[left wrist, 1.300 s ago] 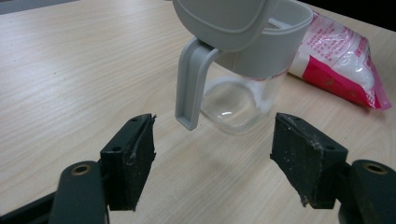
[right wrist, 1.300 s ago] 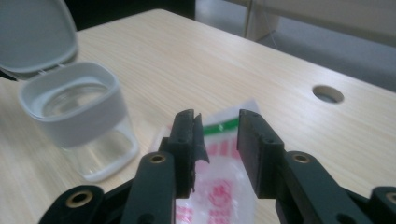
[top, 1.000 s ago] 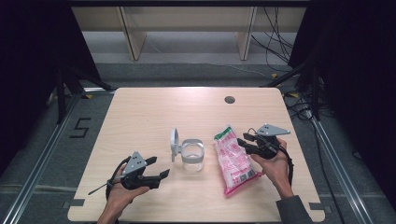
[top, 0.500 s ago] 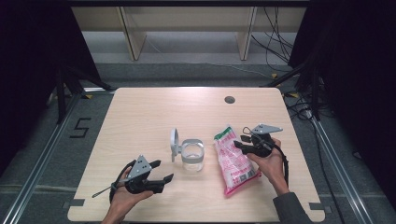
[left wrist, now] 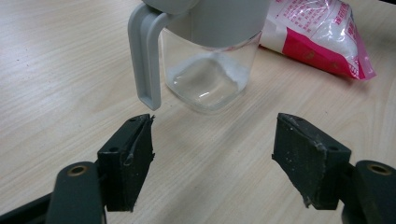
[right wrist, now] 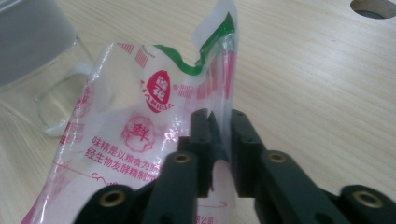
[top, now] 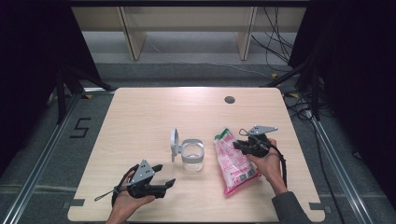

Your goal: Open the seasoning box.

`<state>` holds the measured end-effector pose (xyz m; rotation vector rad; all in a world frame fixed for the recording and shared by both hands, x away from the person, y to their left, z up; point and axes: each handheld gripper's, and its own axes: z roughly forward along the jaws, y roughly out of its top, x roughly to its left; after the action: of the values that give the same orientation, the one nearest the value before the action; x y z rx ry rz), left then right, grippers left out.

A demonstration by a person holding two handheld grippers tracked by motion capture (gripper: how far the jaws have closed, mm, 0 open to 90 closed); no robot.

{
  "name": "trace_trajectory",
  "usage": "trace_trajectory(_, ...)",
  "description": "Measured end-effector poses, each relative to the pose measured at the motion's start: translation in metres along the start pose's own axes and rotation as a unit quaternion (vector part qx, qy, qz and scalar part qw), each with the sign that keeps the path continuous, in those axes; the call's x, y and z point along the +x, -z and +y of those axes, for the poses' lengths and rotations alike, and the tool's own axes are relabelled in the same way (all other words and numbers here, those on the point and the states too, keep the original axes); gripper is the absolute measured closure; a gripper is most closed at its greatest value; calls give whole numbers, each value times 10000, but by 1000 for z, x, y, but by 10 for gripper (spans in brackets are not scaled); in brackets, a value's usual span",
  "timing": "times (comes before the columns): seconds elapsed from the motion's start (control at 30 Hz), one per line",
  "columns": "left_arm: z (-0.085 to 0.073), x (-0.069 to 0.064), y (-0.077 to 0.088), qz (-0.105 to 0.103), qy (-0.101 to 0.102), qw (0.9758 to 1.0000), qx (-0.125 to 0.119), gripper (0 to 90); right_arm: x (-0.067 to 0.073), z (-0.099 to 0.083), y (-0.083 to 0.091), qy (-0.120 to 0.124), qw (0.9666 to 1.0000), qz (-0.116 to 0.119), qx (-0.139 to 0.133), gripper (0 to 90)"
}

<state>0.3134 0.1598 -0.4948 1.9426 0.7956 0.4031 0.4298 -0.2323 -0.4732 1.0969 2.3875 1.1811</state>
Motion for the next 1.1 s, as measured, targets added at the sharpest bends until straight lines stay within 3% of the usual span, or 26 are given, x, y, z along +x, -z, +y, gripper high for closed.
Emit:
trace_trajectory(0.03, -1, -1, 0, 8, 56, 10000, 19, 279, 0, 0, 0, 31, 10000, 19, -10, 876)
trace_trajectory(0.1, 0, 2, 2, 53, -247, 9996, 89, 279, 2, 0, 1, -65, 10000, -26, 19, 885)
trace_trajectory(0.13, 0, 2, 2, 36, -236, 9997, 73, 279, 3, 0, 1, -32, 10000, -61, -19, 888)
trace_trajectory(0.17, 0, 0, 3, 85, -36, 9999, 90, 279, 3, 0, 1, 25, 9999, -104, -44, 890)
trace_trajectory(0.23, -1, -1, 2, 14, 84, 10000, -17, 279, 3, -1, 3, 59, 9998, -171, -55, 893)
trace_trajectory(0.27, -1, -1, 3, 29, 73, 10000, -19, 278, 3, -1, 6, 26, 9998, -192, -18, 895)
trace_trajectory(0.3, 0, 2, 5, 60, -181, 9998, 45, 278, 2, -2, 8, 53, 9997, -245, -28, 897)
trace_trajectory(0.43, 0, 3, 6, 57, -146, 9999, 15, 278, -5, -11, 21, -69, 9993, -360, -122, 900)
trace_trajectory(0.5, -1, 1, 7, 74, 20, 10000, 22, 278, -9, -16, 31, -128, 9991, -379, -158, 900)
trace_trajectory(0.53, 0, 4, 7, 50, -104, 9999, -19, 278, -8, -19, 35, -246, 9984, -467, -176, 900)
trace_trajectory(0.57, -1, 4, 8, 105, -20, 9999, 12, 278, -12, -23, 39, -208, 9985, -451, -226, 900)
trace_trajectory(0.6, -1, 2, 8, 78, 93, 9999, -70, 278, -11, -27, 43, -387, 9979, -467, -224, 900)
trace_trajectory(0.63, -1, 3, 8, 76, 98, 9999, -62, 278, -16, -30, 46, -241, 9982, -487, -262, 900)
trace_trajectory(0.67, -1, 4, 9, 98, 55, 9999, -11, 278, -17, -33, 51, -261, 9978, -546, -273, 900)
trace_trajectory(0.7, -1, 4, 10, 123, 49, 9999, 19, 278, -18, -36, 54, -333, 9978, -454, -348, 900)
trace_trajectory(0.73, 0, 8, 10, 119, -247, 9996, 28, 278, -18, -39, 58, -314, 9977, -483, -347, 900)
trace_trajectory(0.77, 1, 8, 10, 130, -275, 9995, 19, 278, -17, -42, 61, -381, 9973, -495, -375, 900)
trace_trajectory(0.8, 0, 7, 10, 120, -206, 9997, 29, 278, -17, -45, 63, -375, 9971, -505, -431, 900)
trace_trajectory(0.83, -2, 4, 9, 82, 59, 9999, -23, 277, -16, -47, 66, -386, 9964, -596, -458, 900)
trace_trajectory(0.87, -2, 3, 8, 75, 80, 9999, -38, 277, -12, -49, 69, -540, 9960, -599, -381, 900)
trace_trajectory(0.9, -1, 6, 9, 75, -156, 9998, -10, 277, -14, -51, 71, -379, 9964, -620, -430, 900)
trace_trajectory(0.93, -1, 6, 10, 100, -173, 9998, 33, 277, -10, -53, 74, -497, 9960, -627, -402, 900)
trace_trajectory(1.0, -2, 4, 10, 137, -7, 9999, 62, 276, -8, -58, 78, -526, 9955, -644, -452, 900)
trace_trajectory(1.03, -2, 5, 10, 73, -49, 10000, 5, 276, -8, -61, 80, -594, 9950, -649, -477, 900)
trace_trajectory(1.07, -2, 7, 10, 85, -120, 9999, 33, 275, -10, -63, 82, -494, 9953, -656, -517, 900)
trace_trajectory(1.1, -2, 5, 10, 110, 35, 9999, 34, 275, -8, -65, 84, -593, 9947, -645, -543, 900)
